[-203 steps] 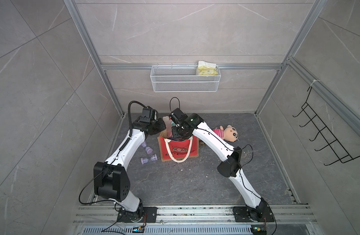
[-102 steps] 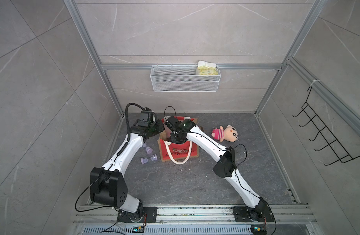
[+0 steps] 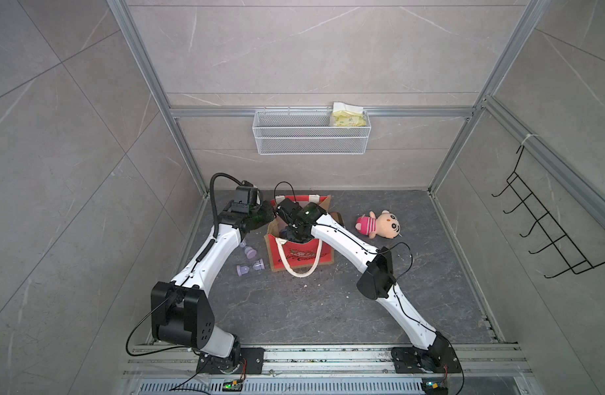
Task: Put the hourglass into the canvas bag
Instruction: Place the hourglass in the canvas bag.
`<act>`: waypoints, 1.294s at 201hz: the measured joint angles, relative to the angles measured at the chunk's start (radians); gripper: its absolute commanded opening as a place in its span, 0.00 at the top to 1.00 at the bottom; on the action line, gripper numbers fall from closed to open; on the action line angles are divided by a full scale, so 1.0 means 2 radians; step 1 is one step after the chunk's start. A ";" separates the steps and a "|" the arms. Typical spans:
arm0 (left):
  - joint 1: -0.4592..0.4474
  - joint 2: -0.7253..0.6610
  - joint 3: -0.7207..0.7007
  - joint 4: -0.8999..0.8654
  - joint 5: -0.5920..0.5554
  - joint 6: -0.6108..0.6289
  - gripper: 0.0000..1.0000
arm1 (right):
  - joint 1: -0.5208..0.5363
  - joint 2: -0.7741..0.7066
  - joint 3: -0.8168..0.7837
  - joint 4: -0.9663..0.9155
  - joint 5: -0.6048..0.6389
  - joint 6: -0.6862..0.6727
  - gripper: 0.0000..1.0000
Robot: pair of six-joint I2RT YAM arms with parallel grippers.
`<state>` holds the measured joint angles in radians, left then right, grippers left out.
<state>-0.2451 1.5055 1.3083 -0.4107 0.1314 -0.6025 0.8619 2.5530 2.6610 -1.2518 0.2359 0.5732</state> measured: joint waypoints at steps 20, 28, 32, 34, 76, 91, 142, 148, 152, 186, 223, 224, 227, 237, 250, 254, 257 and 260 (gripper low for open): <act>0.000 0.000 0.000 0.000 0.000 0.000 0.90 | 0.000 0.000 0.000 0.000 0.000 0.000 0.59; 0.000 0.000 0.000 0.000 0.000 0.000 0.90 | 0.000 0.000 0.000 0.000 0.000 0.000 0.57; 0.000 0.000 0.000 0.000 0.000 0.000 0.90 | 0.000 0.000 0.000 0.000 0.000 0.000 0.56; 0.000 0.000 0.000 0.000 0.000 0.000 0.90 | 0.000 0.000 0.000 0.000 0.000 0.000 0.56; 0.000 0.000 0.000 0.000 -0.001 0.000 0.87 | 0.000 0.000 0.001 0.000 0.000 0.000 0.48; 0.000 0.000 0.000 0.001 -0.001 0.000 0.86 | 0.000 0.000 0.001 -0.001 0.000 -0.001 0.45; -0.001 0.000 0.000 0.003 -0.001 0.000 0.84 | 0.000 -0.015 0.007 -0.005 0.000 -0.004 0.34; -0.001 0.000 0.000 0.003 -0.001 0.000 0.83 | 0.000 -0.020 0.008 -0.006 0.000 -0.004 0.33; -0.001 0.000 0.000 0.003 -0.001 0.000 0.83 | 0.000 -0.023 0.009 -0.006 0.000 -0.004 0.32; -0.001 0.000 0.000 0.004 -0.001 -0.001 0.74 | 0.000 -0.058 0.011 -0.006 0.000 -0.008 0.25; -0.001 0.000 0.002 0.002 -0.001 -0.004 0.58 | 0.000 -0.108 0.003 -0.004 0.000 -0.010 0.21; -0.001 -0.001 0.002 0.002 -0.001 -0.003 0.57 | 0.000 -0.109 0.003 -0.004 0.000 -0.010 0.20; -0.001 -0.001 0.002 0.002 -0.001 -0.004 0.56 | 0.000 -0.117 -0.001 -0.003 -0.001 -0.010 0.20; -0.001 -0.003 0.002 -0.001 -0.001 -0.004 0.53 | 0.001 -0.137 -0.014 0.001 -0.002 -0.013 0.19; -0.001 -0.009 0.002 -0.006 -0.001 -0.004 0.46 | 0.002 -0.168 -0.038 0.010 -0.002 -0.018 0.19; -0.001 -0.011 0.002 -0.007 -0.001 -0.004 0.44 | 0.004 -0.177 -0.044 0.014 -0.002 -0.020 0.19; -0.001 -0.014 0.002 -0.009 -0.002 -0.004 0.42 | 0.005 -0.184 -0.050 0.016 -0.002 -0.022 0.19; -0.001 -0.016 0.002 -0.009 -0.002 -0.004 0.41 | 0.006 -0.192 -0.056 0.019 -0.002 -0.023 0.19</act>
<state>-0.2474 1.4742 1.3128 -0.4282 0.1284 -0.6109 0.8734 2.1693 2.5492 -1.2137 0.2321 0.5266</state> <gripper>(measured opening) 0.541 0.810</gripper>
